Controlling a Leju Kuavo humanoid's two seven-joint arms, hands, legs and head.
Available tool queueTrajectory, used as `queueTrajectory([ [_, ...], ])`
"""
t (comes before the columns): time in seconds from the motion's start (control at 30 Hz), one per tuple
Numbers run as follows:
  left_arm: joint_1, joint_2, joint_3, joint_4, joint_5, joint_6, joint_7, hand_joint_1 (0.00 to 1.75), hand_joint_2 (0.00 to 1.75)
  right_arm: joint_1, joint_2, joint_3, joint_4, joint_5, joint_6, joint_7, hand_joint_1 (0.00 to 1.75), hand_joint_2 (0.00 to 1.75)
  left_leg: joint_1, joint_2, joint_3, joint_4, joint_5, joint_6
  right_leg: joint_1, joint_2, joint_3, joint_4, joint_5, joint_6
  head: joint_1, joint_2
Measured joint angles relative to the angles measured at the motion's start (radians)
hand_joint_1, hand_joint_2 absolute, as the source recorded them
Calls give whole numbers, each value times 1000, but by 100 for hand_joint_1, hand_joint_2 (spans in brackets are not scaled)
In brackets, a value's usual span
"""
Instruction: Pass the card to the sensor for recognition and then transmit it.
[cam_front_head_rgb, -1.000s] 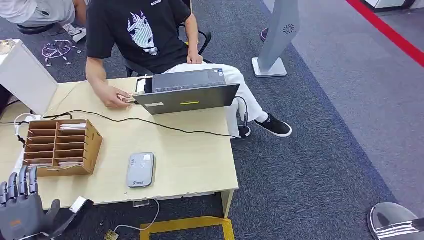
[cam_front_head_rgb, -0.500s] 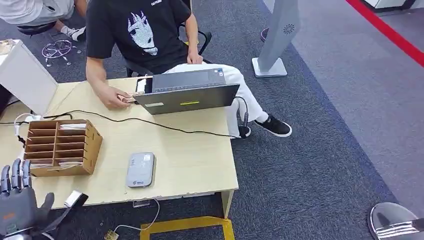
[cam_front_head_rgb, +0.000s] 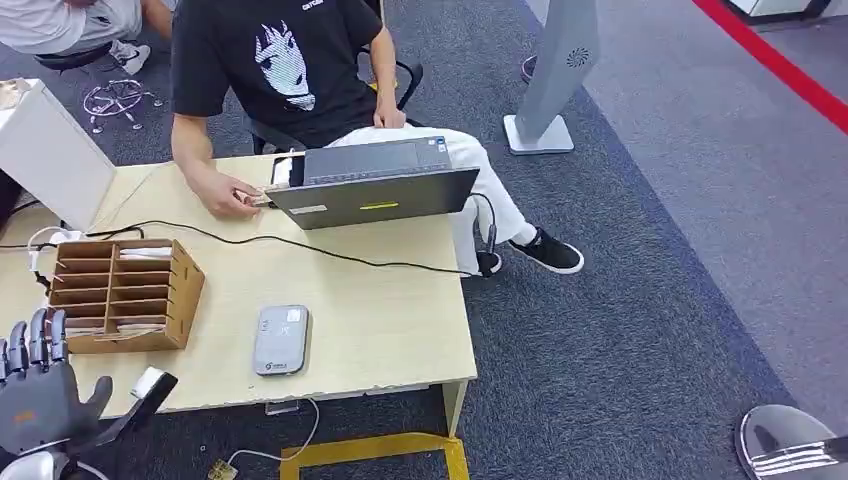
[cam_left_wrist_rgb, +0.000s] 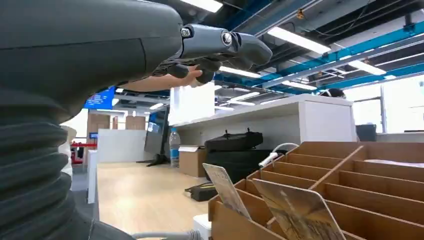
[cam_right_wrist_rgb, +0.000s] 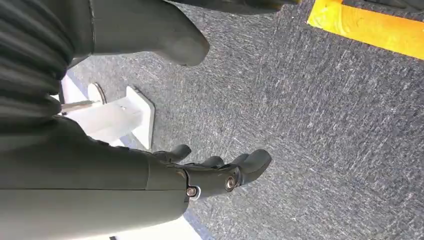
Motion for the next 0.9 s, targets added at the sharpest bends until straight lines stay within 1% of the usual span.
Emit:
queueTrajectory([
  [0.2,-8,-11,0,9,-11,0,-6,0,175,0,0,1,0,-1,0,0,0,175,0,0,0,0,0,0,0,0,0,0,0,0,0,0],
  [0.33,-40,-18,0,27,-19,0,-8,0,175,-5,0,5,0,6,2,1,0,175,0,0,0,0,0,0,0,0,0,0,0,0,0,0],
  [0.57,-88,-19,1,85,-42,0,19,0,175,-10,0,6,0,0,0,0,0,175,0,0,0,0,0,0,0,0,0,0,0,-1,0,0],
  [0.8,-101,-18,13,125,-32,0,20,0,175,-11,0,6,-1,-7,0,-1,0,175,0,0,0,0,0,0,0,0,0,0,0,-1,0,0],
  [0.9,-107,-20,16,142,-13,0,8,0,175,-11,0,6,-1,-7,0,-1,0,175,0,0,0,0,0,0,0,0,0,0,0,-1,0,0],
])
